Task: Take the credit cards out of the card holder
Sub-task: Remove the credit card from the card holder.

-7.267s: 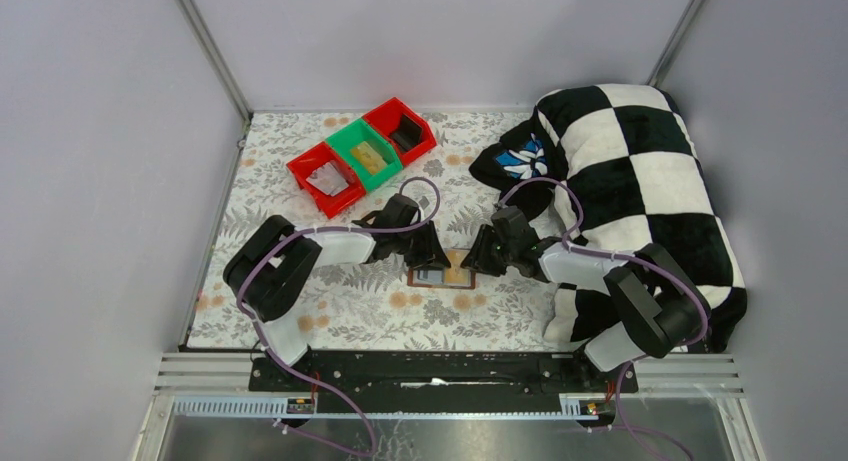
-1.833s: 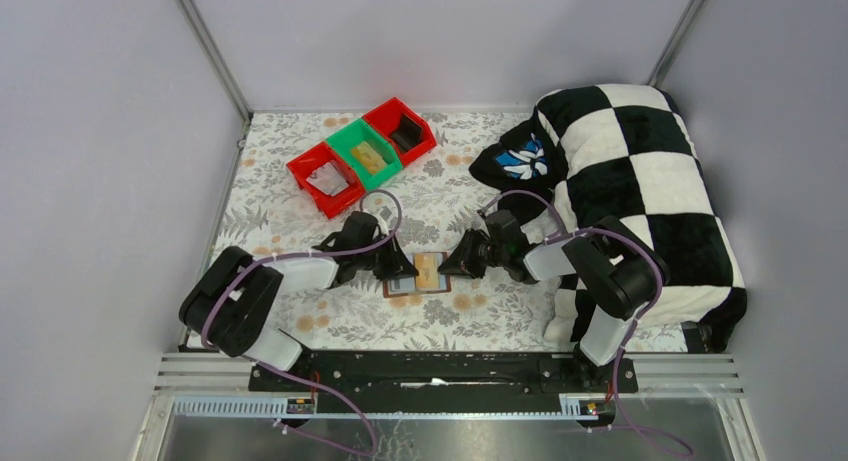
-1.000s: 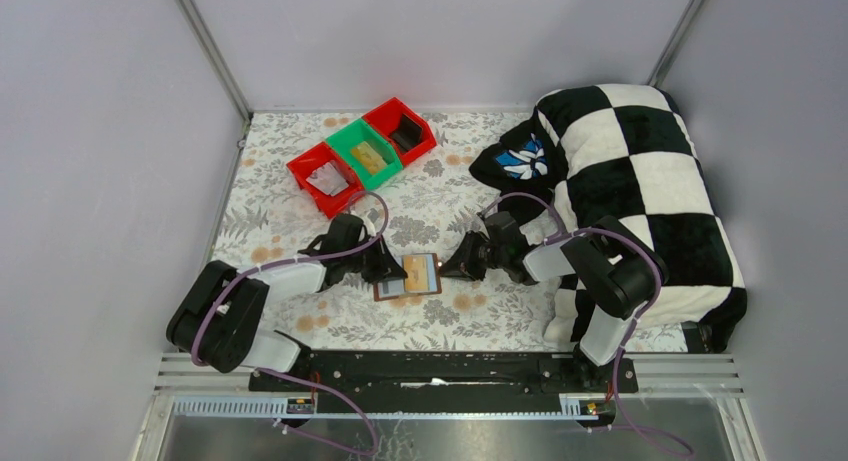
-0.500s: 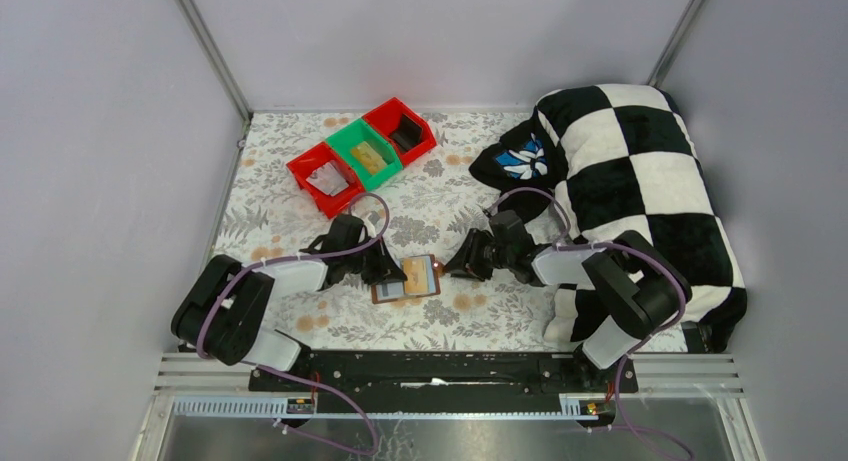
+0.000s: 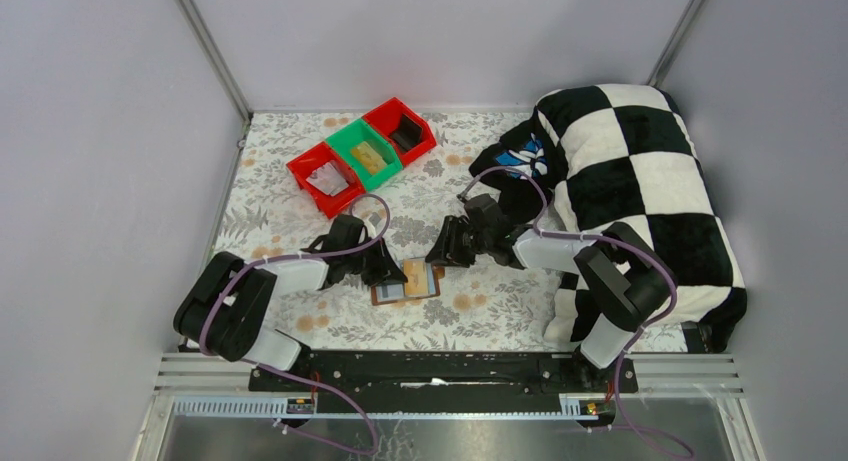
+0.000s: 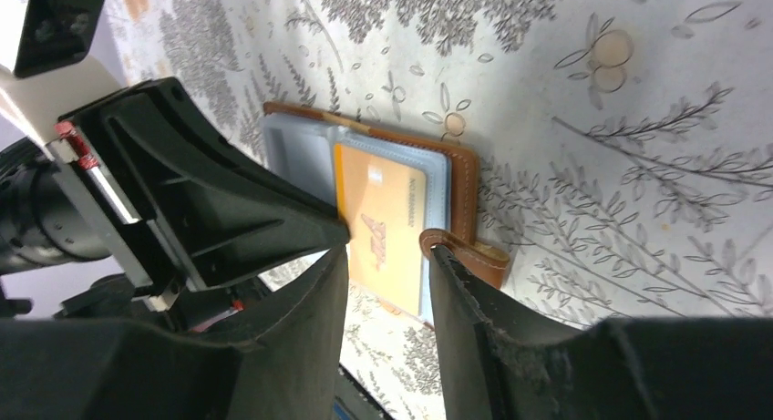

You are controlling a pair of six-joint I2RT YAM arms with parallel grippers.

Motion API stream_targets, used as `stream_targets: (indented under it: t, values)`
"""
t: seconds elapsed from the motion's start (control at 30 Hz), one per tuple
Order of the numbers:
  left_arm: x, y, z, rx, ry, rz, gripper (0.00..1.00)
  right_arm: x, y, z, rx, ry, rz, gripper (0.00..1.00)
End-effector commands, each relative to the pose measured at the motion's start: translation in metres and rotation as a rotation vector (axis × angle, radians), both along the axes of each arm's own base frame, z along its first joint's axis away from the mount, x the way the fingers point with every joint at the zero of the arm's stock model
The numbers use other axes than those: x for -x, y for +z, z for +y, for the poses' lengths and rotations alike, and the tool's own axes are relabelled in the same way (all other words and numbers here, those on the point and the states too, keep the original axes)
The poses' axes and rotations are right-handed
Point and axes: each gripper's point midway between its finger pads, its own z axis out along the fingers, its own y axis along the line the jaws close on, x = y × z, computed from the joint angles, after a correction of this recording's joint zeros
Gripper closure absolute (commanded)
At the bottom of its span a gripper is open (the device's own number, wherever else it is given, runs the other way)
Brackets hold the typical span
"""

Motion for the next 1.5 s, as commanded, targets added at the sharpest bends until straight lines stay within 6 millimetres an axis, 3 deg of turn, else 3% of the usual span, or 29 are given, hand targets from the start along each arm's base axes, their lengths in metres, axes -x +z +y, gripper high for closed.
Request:
stream_targets:
  t: [0.0,0.1,0.4,0.47,0.73,1.0,1.3,1.37,1.47]
  values:
    - [-0.007,0.006,-0.004,0.022,-0.019,-0.038,0.92,-0.008,-0.007,-0.009,0.143,0.013,-0.05,0.54]
    - [-0.007,0.005,-0.004,0.019,-0.018,-0.034,1.0,-0.008,-0.011,-0.009,0.167,0.02,-0.049,0.54]
    - [-0.007,0.005,-0.004,0.019,-0.019,-0.035,1.0,-0.005,-0.037,-0.011,0.283,0.042,-0.037,0.56]
    - [-0.006,0.004,-0.004,0.015,-0.021,-0.032,1.0,-0.002,-0.047,-0.022,0.38,0.046,-0.03,0.6]
    - [-0.002,-0.001,0.002,-0.007,-0.003,-0.013,1.0,0.005,-0.073,-0.054,0.574,0.031,-0.025,1.0]
    - [0.009,-0.005,0.009,-0.021,0.008,0.011,1.0,0.026,-0.102,-0.074,0.611,0.011,0.036,1.0]
    - [0.016,0.002,0.012,-0.011,0.019,0.004,1.0,0.025,-0.098,-0.076,0.603,0.004,0.017,1.0]
    - [0.016,0.001,0.011,-0.007,0.017,0.007,1.0,0.022,-0.084,-0.066,0.535,0.002,-0.016,1.0]
    - [0.015,-0.002,0.01,-0.002,0.018,0.014,1.0,0.012,-0.047,-0.045,0.376,-0.02,-0.111,1.0]
